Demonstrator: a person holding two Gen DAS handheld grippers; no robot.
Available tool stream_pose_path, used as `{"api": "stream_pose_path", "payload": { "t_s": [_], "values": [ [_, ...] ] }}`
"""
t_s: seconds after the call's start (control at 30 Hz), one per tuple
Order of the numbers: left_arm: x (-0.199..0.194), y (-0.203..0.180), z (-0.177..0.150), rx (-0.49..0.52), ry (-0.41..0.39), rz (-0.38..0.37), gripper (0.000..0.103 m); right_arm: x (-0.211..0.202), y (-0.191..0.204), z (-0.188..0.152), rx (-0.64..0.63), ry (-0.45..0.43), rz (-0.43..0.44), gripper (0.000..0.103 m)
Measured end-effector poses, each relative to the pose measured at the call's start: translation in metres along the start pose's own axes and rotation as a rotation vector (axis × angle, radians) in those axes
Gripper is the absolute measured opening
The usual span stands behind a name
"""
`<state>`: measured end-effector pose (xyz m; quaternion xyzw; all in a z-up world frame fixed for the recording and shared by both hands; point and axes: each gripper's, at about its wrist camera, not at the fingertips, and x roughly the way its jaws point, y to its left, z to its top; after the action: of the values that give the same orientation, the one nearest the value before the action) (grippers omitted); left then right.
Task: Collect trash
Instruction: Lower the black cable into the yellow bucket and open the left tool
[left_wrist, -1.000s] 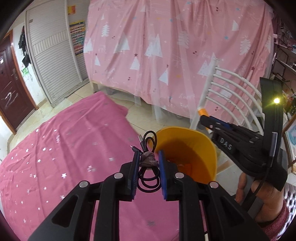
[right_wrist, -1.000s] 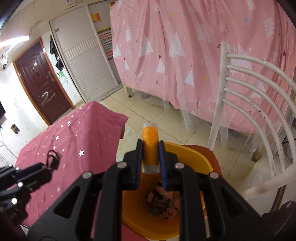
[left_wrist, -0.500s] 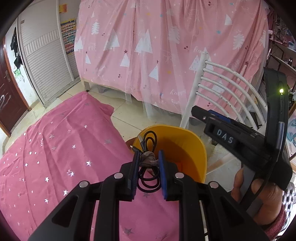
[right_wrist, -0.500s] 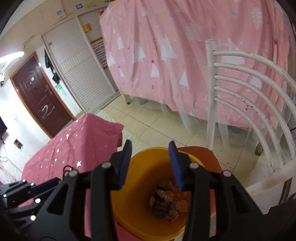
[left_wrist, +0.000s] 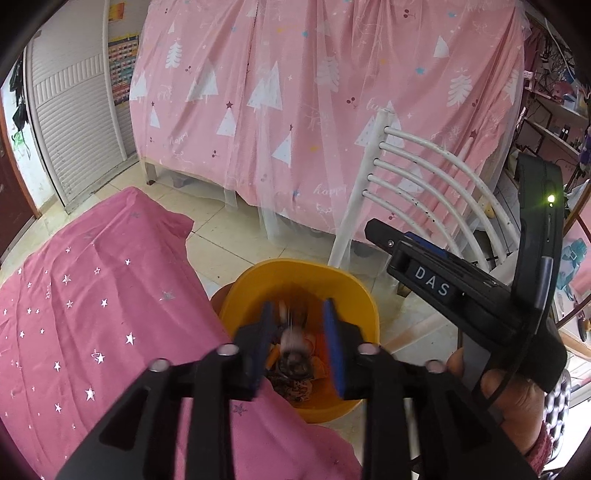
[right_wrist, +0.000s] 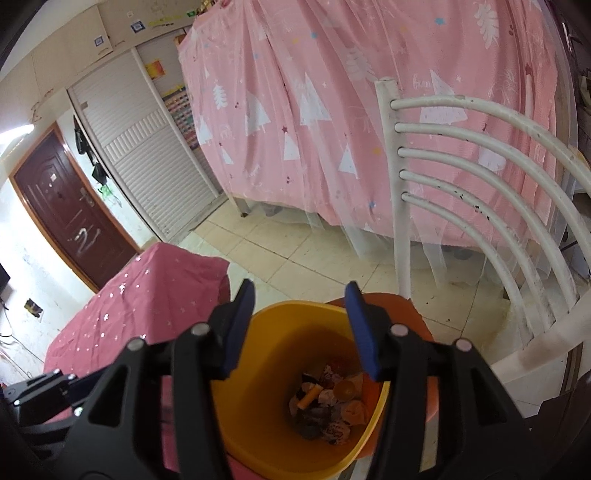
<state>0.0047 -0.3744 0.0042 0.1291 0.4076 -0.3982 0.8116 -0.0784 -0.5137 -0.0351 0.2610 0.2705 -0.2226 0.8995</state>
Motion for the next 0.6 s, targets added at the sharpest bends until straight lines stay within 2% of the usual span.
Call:
{"api": "stream_pose_path", "payload": {
  "t_s": [0.03, 0.07, 0.37, 0.43, 0.5, 0.6],
  "values": [
    [0.0, 0.001, 0.0, -0.002, -0.001, 0.001, 0.046, 0.0, 0.0, 0.0, 0.003, 0.0, 0.001, 0.049],
    [-0.002, 0.003, -0.001, -0.008, -0.009, 0.008, 0.053, 0.0, 0.0, 0.0, 0.004, 0.001, 0.002, 0.049],
    [-0.008, 0.023, -0.006, -0.034, -0.031, 0.059, 0.059, 0.003, 0.013, -0.004, -0.022, 0.009, 0.01, 0.049],
    [-0.01, 0.029, -0.007, -0.043, -0.04, 0.072, 0.061, 0.003, 0.016, -0.004, -0.028, 0.007, 0.014, 0.052],
    [-0.013, 0.036, -0.008, -0.051, -0.049, 0.083, 0.063, 0.002, 0.02, -0.005, -0.036, -0.001, 0.021, 0.061],
    [-0.02, 0.049, -0.013, -0.073, -0.069, 0.109, 0.066, -0.001, 0.03, -0.006, -0.063, -0.019, 0.033, 0.067]
  ]
}}
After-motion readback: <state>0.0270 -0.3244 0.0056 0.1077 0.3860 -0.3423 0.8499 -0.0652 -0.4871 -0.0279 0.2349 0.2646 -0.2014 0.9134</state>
